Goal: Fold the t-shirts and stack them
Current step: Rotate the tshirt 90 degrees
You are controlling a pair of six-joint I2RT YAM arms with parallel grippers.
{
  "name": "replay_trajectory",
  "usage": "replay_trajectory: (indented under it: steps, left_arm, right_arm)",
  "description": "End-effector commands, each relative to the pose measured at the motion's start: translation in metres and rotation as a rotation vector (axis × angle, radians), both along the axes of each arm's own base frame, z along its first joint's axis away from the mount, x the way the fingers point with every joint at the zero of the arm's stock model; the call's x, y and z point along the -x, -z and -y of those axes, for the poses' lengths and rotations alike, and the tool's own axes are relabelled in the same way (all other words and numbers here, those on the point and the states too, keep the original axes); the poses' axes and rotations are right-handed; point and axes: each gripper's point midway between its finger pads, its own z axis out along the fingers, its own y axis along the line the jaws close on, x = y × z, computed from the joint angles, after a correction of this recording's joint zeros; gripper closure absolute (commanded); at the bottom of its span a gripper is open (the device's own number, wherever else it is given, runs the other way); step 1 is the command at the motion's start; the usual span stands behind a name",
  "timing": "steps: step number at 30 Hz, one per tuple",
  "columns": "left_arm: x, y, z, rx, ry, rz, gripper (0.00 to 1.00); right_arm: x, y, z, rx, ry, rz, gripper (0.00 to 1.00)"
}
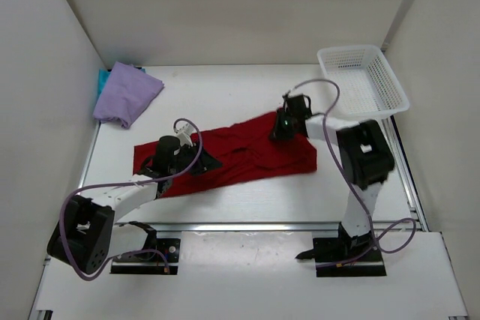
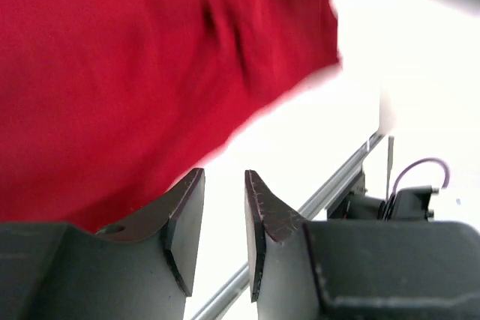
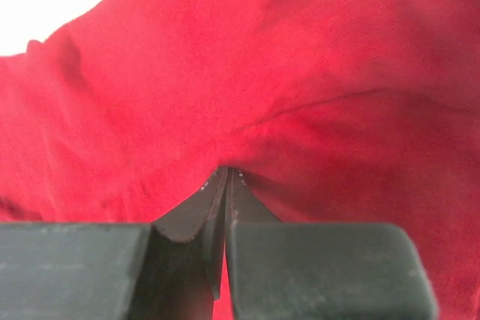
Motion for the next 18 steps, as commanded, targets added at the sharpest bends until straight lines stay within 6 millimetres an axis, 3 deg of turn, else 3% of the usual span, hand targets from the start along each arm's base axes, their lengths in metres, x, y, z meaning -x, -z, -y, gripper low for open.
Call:
replay_trajectory:
  steps: [1, 3, 4, 5, 6, 7, 8, 9, 11, 12, 14, 15, 16, 17, 18]
  left_arm:
    - [0.015, -0.001, -0.007, 0.0, 0.035, 0.005, 0.62]
    - [0.018, 0.0, -0.017, -0.021, 0.005, 0.005, 0.61]
    - [0.018, -0.001, -0.018, -0.03, 0.004, 0.017, 0.6]
    - [0.019, 0.001, -0.023, -0.037, -0.012, 0.01, 0.59]
    - [0.022, 0.004, -0.025, -0.046, -0.016, 0.007, 0.59]
    - [0.02, 0.002, -0.028, -0.053, -0.022, 0.013, 0.58]
    - [0.023, 0.005, -0.03, -0.062, -0.023, -0.004, 0.58]
    - [0.023, 0.005, -0.031, -0.059, -0.023, -0.002, 0.58]
    - [0.02, 0.007, -0.037, -0.071, -0.041, -0.006, 0.58]
    - [0.02, 0.009, -0.04, -0.071, -0.047, -0.014, 0.58]
    - [0.016, 0.007, -0.047, -0.057, -0.068, -0.017, 0.57]
    - [0.016, 0.004, -0.047, -0.051, -0.063, -0.014, 0.57]
    - [0.01, -0.005, -0.05, -0.048, -0.068, 0.015, 0.58]
    - [0.009, -0.009, -0.052, -0.056, -0.073, 0.011, 0.57]
    - [0.006, -0.012, -0.054, -0.072, -0.074, 0.019, 0.56]
  right_arm:
    - [-0.054, 0.026, -0.006, 0.063, -0.08, -0.063, 1.0]
    - [-0.113, 0.012, -0.026, 0.072, -0.133, -0.031, 1.0]
    - [-0.159, -0.041, -0.041, 0.053, -0.126, 0.112, 1.0]
    - [-0.156, -0.012, -0.042, 0.082, -0.15, 0.025, 1.0]
    - [-0.197, -0.085, -0.059, 0.042, -0.165, 0.217, 0.97]
    - [-0.212, -0.111, -0.067, 0.012, -0.175, 0.288, 0.94]
    - [-0.213, -0.138, -0.064, -0.019, -0.153, 0.316, 0.88]
    - [-0.208, -0.137, -0.062, -0.074, -0.164, 0.285, 0.84]
    - [-0.181, -0.191, -0.059, -0.065, -0.192, 0.326, 0.78]
    - [-0.168, -0.192, -0.065, -0.005, -0.235, 0.335, 0.75]
    - [-0.131, -0.228, -0.063, 0.095, -0.247, 0.359, 0.76]
    - [-0.11, -0.214, -0.075, 0.13, -0.299, 0.319, 0.77]
    - [-0.093, -0.207, -0.066, 0.164, -0.305, 0.285, 0.77]
    - [-0.078, -0.245, -0.077, 0.128, -0.322, 0.393, 0.78]
    - [-0.05, -0.199, -0.082, 0.146, -0.348, 0.3, 0.78]
